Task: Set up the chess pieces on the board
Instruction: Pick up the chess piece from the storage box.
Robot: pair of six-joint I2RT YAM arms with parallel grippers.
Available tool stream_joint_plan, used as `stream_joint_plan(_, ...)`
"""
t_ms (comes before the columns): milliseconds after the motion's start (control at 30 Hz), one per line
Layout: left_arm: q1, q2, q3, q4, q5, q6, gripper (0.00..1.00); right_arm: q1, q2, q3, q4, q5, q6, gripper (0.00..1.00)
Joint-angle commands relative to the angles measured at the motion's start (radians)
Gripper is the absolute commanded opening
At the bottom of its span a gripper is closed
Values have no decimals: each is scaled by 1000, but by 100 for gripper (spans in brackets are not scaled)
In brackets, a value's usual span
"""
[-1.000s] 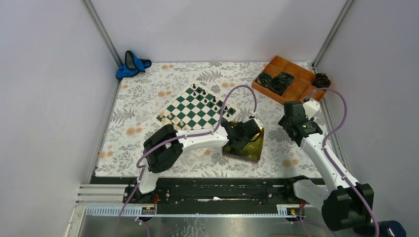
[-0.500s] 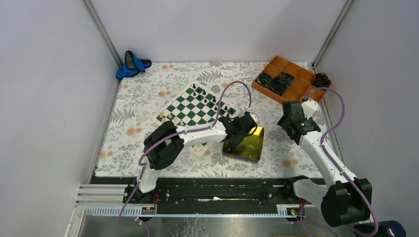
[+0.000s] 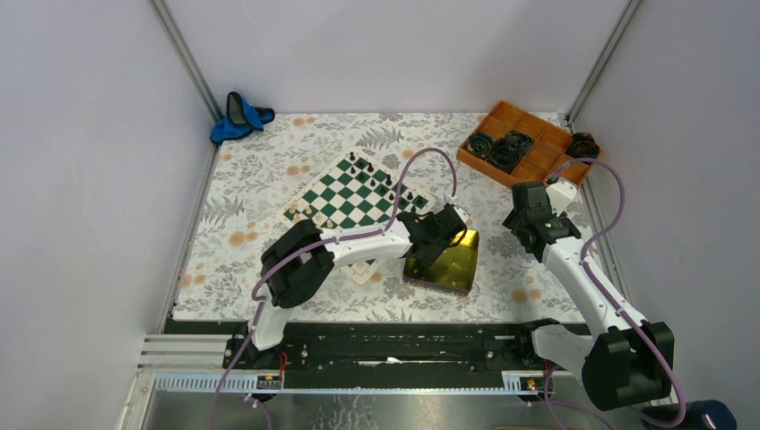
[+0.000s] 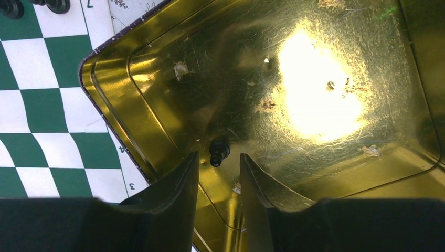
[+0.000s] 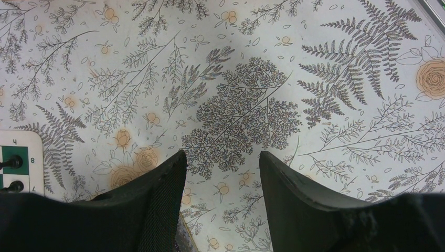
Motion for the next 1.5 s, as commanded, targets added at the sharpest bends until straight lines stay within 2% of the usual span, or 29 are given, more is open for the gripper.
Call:
stream_joint_plan(0, 6, 12, 5, -1, 10, 2, 40, -7, -1, 22, 19, 18, -1, 60)
stream_joint_plan(700, 8, 40, 2, -19, 10, -22, 33, -8, -21, 25, 6, 20, -5, 60)
stream_joint_plan(1067, 7, 46, 27, -25, 12, -17, 19, -7, -24, 23, 6, 20, -5, 60)
stream_joint_plan(1333, 7, 35, 79, -79, 17, -19, 2, -7, -21, 22, 10, 19, -3, 60)
stream_joint_plan(1467, 6, 19, 112, -112, 25, -28, 0, -7, -21, 21, 14, 17, -2, 60)
